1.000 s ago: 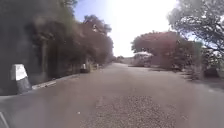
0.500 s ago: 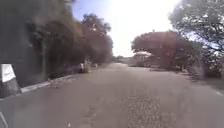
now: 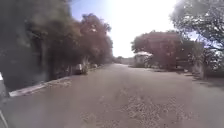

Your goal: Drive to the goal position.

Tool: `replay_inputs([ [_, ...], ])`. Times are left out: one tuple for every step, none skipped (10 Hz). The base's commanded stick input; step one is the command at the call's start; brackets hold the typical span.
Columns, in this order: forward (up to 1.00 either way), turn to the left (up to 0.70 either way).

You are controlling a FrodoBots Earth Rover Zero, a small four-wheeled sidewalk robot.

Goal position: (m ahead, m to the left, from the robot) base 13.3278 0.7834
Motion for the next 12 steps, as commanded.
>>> replay_inputs([
  [0.5,0.0],
  [0.5,0.0],
  [0.5,0.0],
  [0.5,0.0],
  [0.5,0.0],
  [0.5,0.0],
  [0.5,0.0],
  [0.5,0.0],
  [0.5,0.0],
  [0.5,0.0],
  [0.5,0.0],
  [0.5,0.0],
])
